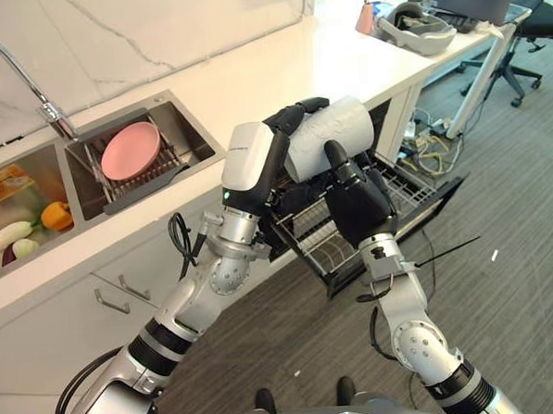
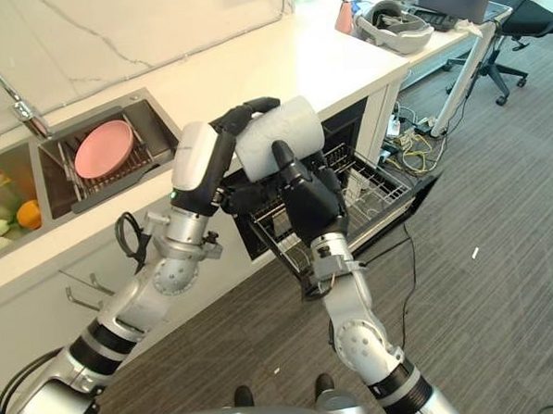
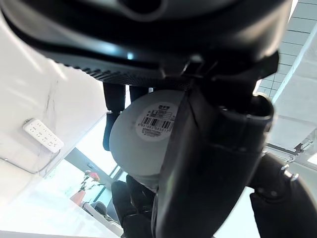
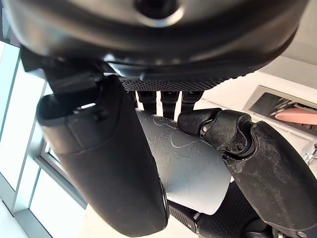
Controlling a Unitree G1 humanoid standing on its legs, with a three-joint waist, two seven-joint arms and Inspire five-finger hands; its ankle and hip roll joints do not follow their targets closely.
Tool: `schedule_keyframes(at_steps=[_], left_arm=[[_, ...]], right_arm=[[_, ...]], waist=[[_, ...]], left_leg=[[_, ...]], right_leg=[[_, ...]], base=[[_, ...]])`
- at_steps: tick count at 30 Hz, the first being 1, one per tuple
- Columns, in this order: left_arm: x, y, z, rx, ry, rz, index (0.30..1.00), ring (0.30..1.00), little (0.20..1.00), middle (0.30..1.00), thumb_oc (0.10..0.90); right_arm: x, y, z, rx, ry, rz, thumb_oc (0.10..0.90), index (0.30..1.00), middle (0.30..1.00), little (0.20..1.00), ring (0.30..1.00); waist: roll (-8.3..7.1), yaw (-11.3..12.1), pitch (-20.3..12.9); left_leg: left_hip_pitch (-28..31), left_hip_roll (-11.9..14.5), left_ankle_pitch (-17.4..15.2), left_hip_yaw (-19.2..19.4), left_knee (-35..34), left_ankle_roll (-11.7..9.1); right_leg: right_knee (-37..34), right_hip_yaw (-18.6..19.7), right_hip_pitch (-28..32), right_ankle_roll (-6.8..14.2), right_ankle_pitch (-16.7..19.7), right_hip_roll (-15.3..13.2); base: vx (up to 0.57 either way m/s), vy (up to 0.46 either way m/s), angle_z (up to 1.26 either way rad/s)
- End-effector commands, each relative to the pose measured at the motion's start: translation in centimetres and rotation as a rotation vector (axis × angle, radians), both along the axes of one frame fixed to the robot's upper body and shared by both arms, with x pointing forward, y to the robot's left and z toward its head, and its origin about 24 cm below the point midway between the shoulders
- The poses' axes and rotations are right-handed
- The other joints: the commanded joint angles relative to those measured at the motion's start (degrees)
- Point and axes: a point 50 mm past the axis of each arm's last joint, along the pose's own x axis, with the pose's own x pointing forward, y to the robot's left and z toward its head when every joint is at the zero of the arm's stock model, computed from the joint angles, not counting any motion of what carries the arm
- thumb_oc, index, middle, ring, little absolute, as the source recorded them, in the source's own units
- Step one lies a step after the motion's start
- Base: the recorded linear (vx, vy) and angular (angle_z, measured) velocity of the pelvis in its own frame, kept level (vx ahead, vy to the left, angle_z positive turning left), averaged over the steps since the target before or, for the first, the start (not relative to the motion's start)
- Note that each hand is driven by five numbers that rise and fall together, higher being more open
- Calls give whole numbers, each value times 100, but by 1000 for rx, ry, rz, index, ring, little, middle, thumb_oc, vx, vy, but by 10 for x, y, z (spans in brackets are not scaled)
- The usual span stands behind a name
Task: Place the dishes in the dishwasher.
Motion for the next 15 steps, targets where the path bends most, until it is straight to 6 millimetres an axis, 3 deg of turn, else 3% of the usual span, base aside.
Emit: schedule_keyframes(at_steps=[1, 3, 4, 5, 6, 7, 15], left_arm=[[-21, -35, 32, 66, -193, -270, 300, 300, 300, 300, 400], [-22, -40, 26, 78, -158, -301, 300, 300, 300, 300, 400], [-24, -42, 23, 82, -144, -319, 300, 300, 300, 300, 400], [-25, -44, 21, 89, -129, -334, 300, 300, 300, 300, 400], [-26, -45, 19, 90, -119, -341, 300, 300, 300, 300, 400], [-26, -44, 18, 90, -109, -344, 300, 300, 300, 300, 400], [-25, -38, 7, 96, -49, -331, 300, 300, 300, 300, 400]], right_arm=[[-17, 19, 74, 125, -423, 114, 800, 900, 900, 900, 900], [-17, 21, 78, 134, -443, 117, 800, 900, 900, 900, 900], [-16, 21, 80, 139, -453, 116, 770, 855, 855, 855, 855], [-17, 22, 82, 147, -464, 120, 591, 587, 587, 587, 587], [-17, 22, 83, 155, -472, 120, 524, 486, 486, 486, 486], [-16, 22, 81, 152, -465, 118, 400, 300, 300, 300, 300], [-13, 10, 81, 165, -458, 42, 400, 300, 300, 300, 300]], waist=[[-321, 8, -457], [-312, 18, -456], [-309, 22, -456], [-305, 34, -461], [-301, 41, -463], [-300, 51, -463], [-286, 79, -471]], left_leg=[[354, 29, -679, 165, 38, -186], [355, 22, -683, 152, 38, -181], [354, 19, -683, 149, 38, -179], [352, 18, -684, 142, 38, -176], [352, 20, -682, 140, 38, -175], [350, 18, -680, 138, 38, -177], [329, 7, -659, 89, 38, -175]], right_leg=[[63, -25, 169, 751, -495, -568], [63, -38, 175, 752, -501, -574], [63, -45, 177, 751, -504, -576], [63, -56, 184, 750, -512, -577], [63, -62, 186, 749, -516, -579], [63, -72, 190, 750, -514, -578], [63, -126, 213, 742, -529, -579]], base=[[0, 0, 0], [0, 0, 0], [0, 0, 0], [0, 0, 0], [0, 0, 0], [0, 0, 0], [-4, -2, 4]])
